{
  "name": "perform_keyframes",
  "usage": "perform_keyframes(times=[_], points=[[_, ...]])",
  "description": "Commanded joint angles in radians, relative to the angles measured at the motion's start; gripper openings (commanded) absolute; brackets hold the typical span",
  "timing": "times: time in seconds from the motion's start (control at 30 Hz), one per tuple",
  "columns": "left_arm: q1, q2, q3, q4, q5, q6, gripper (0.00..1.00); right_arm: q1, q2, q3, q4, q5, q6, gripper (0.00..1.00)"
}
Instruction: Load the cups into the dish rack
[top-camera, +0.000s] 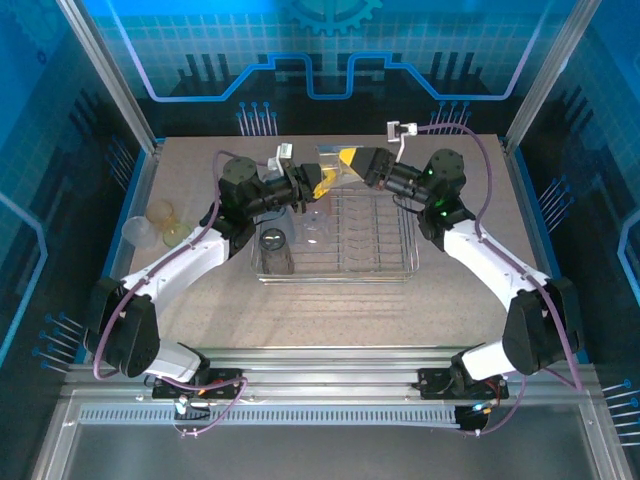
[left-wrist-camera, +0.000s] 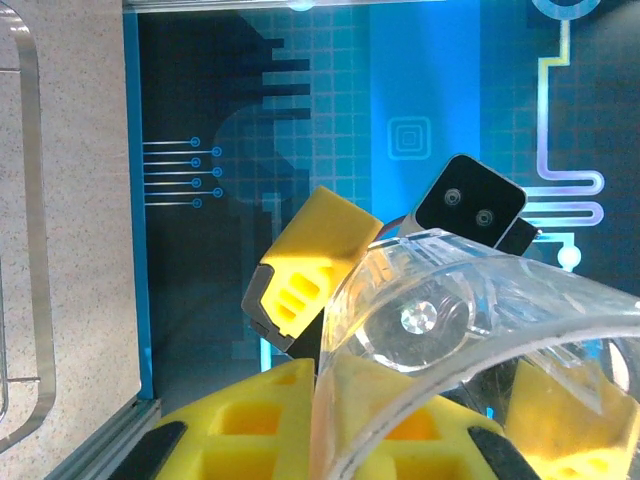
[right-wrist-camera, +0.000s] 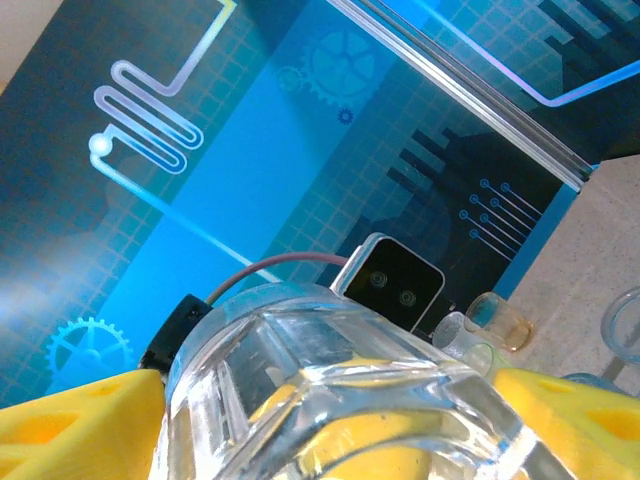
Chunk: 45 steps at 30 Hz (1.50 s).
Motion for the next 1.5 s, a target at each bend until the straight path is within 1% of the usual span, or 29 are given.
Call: perform_keyframes(times=[0.0, 0.23, 0.33, 0.43, 0.5, 0.6, 0.7, 0.77, 0.8, 0.87, 0.93, 1.03, 1.13, 1.3, 1.47], points=[[-0.009, 0.000, 0.007, 0.055, 0.011, 0.022, 0.00, 0.038, 0.009, 0.021, 0.070, -0.002, 0.019, 0.83], [-0.008, 0.010, 0.009, 0.068, 0.009, 0.013, 0.00, 0.052, 0.003, 0.005, 0.065, 0.000, 0.017, 0.82], [-0.009, 0.010, 0.006, 0.068, 0.007, 0.014, 0.00, 0.063, 0.009, 0.013, 0.069, 0.006, 0.029, 0.80], [-0.009, 0.014, 0.005, 0.067, 0.005, 0.018, 0.00, 0.079, 0.012, 0.029, 0.047, 0.015, 0.018, 0.74], [-0.009, 0.018, 0.003, 0.066, 0.005, 0.020, 0.00, 0.082, 0.008, 0.039, 0.009, 0.023, 0.000, 0.67], [-0.009, 0.021, 0.000, 0.056, 0.003, 0.027, 0.01, 0.087, -0.016, 0.055, -0.101, 0.059, -0.056, 0.55], [-0.009, 0.022, -0.001, 0.034, 0.002, 0.047, 0.14, 0.086, -0.049, 0.085, -0.250, 0.097, -0.139, 0.45], [-0.009, 0.020, -0.003, 0.012, -0.005, 0.068, 0.31, 0.087, -0.069, 0.110, -0.358, 0.126, -0.188, 0.41], [-0.009, 0.018, -0.006, 0.003, -0.011, 0.078, 0.38, 0.086, -0.078, 0.120, -0.391, 0.138, -0.212, 0.39], [-0.009, 0.016, -0.015, -0.020, -0.027, 0.088, 0.60, 0.087, -0.103, 0.140, -0.479, 0.171, -0.262, 0.35], [-0.008, 0.014, -0.030, -0.039, -0.049, 0.083, 0.75, 0.087, -0.125, 0.156, -0.544, 0.210, -0.305, 0.33], [-0.008, 0.011, -0.062, -0.023, -0.070, 0.068, 0.81, 0.085, -0.144, 0.194, -0.657, 0.249, -0.377, 0.32], [-0.008, -0.001, -0.081, -0.049, -0.089, 0.081, 0.85, 0.084, -0.154, 0.224, -0.749, 0.287, -0.427, 0.29], [-0.008, -0.054, -0.089, -0.201, -0.149, 0.157, 0.86, 0.077, -0.173, 0.244, -0.816, 0.337, -0.465, 0.26], [-0.005, -0.141, -0.082, -0.417, -0.254, 0.269, 0.87, 0.066, -0.181, 0.297, -0.941, 0.399, -0.524, 0.24]])
